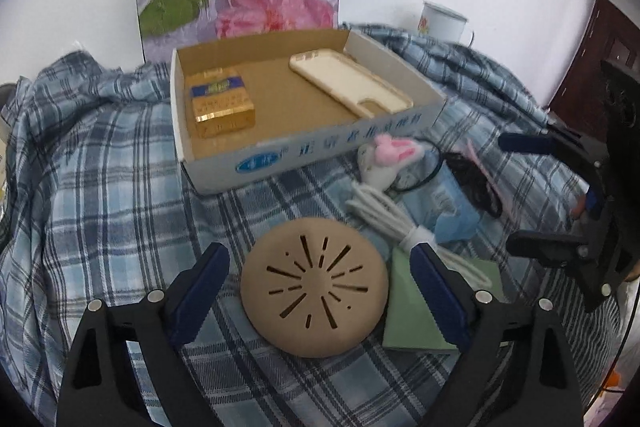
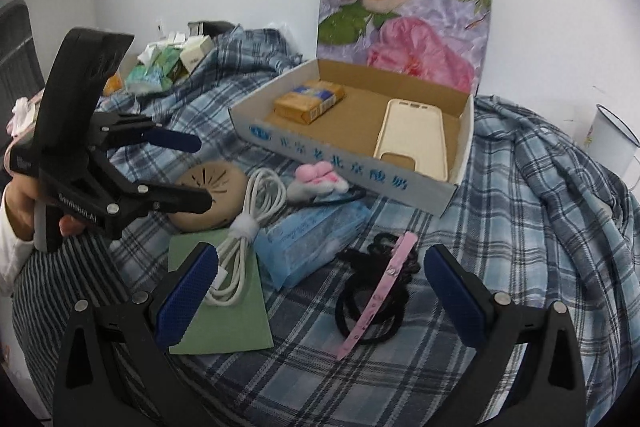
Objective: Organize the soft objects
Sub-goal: 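Move the left tool down over the round tan air freshener, then grasp the tan air freshener with the left tool while the right tool grasps the hair tie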
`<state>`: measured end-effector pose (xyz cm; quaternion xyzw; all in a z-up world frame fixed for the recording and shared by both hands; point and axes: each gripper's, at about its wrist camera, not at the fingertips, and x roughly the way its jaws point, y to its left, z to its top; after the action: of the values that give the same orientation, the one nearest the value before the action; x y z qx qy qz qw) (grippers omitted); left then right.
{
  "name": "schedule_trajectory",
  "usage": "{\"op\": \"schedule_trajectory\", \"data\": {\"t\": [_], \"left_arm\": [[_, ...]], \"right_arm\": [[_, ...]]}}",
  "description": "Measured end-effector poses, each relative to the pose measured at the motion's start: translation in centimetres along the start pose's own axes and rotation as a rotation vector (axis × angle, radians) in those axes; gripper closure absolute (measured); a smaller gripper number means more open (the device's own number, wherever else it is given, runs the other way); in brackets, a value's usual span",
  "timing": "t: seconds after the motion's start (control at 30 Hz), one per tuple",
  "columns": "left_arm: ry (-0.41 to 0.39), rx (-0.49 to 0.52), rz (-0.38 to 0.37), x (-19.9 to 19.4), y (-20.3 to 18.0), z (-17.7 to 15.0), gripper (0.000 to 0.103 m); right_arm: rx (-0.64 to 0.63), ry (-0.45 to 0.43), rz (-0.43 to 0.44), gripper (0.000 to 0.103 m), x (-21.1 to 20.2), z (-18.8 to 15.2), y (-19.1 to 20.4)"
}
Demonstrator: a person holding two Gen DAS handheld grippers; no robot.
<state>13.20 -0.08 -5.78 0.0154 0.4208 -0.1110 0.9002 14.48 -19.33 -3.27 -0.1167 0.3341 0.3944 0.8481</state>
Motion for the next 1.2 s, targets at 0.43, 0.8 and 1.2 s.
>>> {"op": "schedule_trajectory", "data": {"t": [0.43,0.8,1.2], "left_arm": [[0.085,-0.001,0.016,1.7,0.3,-0.4,0.009],[0.079,0.008,0.005,1.5,0.3,-0.5,0.022],[0.006,0.018,-0.003,0.0,-0.3,-0.6,0.027]], "right_arm": [[0.015,0.027,0.013,0.0,0.4,-0.1,-0.1],[0.033,0.034,0.011,0.0,0.4,-0.1,-0.5],[0.056,0.035,-0.013,0.0,0.3,0.0,-1.0]]}}
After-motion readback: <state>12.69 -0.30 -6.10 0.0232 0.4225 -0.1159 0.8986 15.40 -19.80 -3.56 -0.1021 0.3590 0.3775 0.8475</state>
